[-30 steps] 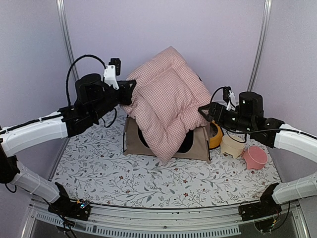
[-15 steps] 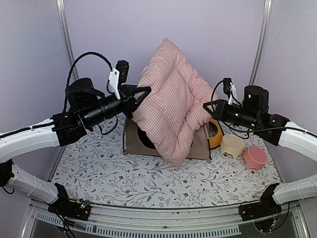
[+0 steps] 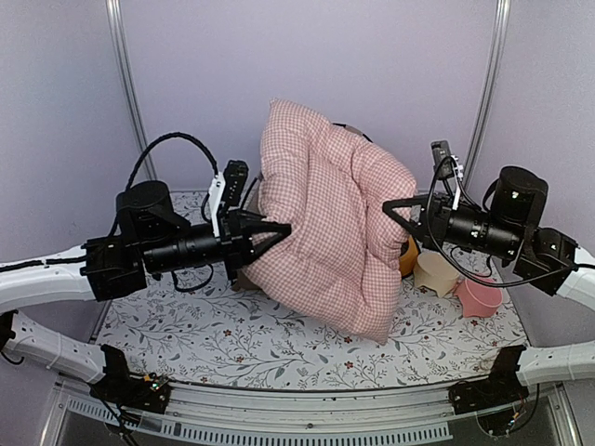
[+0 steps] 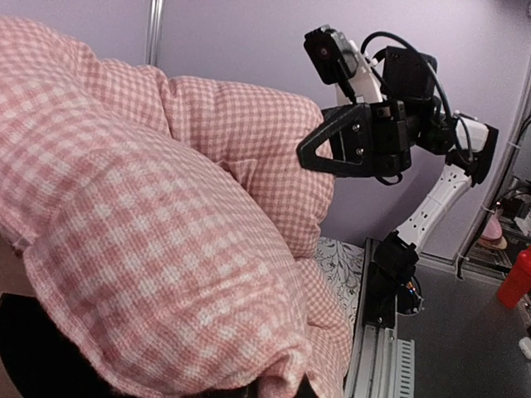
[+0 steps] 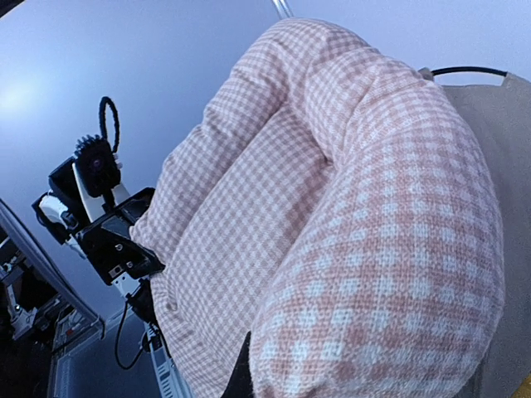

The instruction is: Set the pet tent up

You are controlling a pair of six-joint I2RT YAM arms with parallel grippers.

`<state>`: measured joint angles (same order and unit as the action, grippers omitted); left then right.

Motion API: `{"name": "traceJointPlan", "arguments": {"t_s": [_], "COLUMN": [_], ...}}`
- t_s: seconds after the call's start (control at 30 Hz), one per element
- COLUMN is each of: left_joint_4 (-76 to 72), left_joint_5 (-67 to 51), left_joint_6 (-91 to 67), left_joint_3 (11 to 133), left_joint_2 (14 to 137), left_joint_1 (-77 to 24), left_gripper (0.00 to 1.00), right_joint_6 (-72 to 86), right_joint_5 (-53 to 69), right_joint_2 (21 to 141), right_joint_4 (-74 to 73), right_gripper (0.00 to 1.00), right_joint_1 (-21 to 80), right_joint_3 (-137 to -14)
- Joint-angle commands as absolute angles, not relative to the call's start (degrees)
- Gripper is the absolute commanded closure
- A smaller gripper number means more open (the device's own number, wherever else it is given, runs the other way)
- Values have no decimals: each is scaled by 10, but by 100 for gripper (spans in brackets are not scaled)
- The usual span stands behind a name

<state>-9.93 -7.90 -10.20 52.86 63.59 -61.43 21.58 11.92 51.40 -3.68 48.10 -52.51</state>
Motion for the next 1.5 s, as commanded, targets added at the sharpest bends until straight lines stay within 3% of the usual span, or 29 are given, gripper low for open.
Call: {"name": "traceJointPlan", "arguments": {"t_s": [0.0, 0.2, 0.5, 0.83, 1.1, 1.2, 1.4, 1.47], "left_joint_4": [-52, -23, 35, -1, -2, -5, -18, -14], "left_joint_5": [-109, -78, 49, 148, 165, 157, 139, 142], "left_joint_6": [-161, -223, -273, -290, -298, -292, -264, -249], "left_joint_3": [488, 449, 435, 441, 488, 505, 500, 492], "left_joint_2": [623, 604, 620, 681, 775, 806, 779, 748], "left_joint_1": [-645, -654, -653, -595, -560, -558, -559, -560], "left_gripper": [100, 100, 100, 100, 100, 88, 46, 36], "right_joint_6": [204, 225, 286, 287, 295, 288, 281, 280], "right_joint_5": [175, 121, 48, -172, -195, -211, -233, -242], "right_joint_2": [520, 534, 594, 773, 900, 948, 1008, 1014], "right_joint_4": [-52, -89, -82, -100, -126, -134, -140, -145], "right_gripper": [100, 100, 100, 100, 100, 100, 100, 100], "right_joint_1": [547, 640, 665, 651, 565, 548, 533, 526], "right_joint_3": [-523, -502, -477, -628, -724, -747, -773, -775]}}
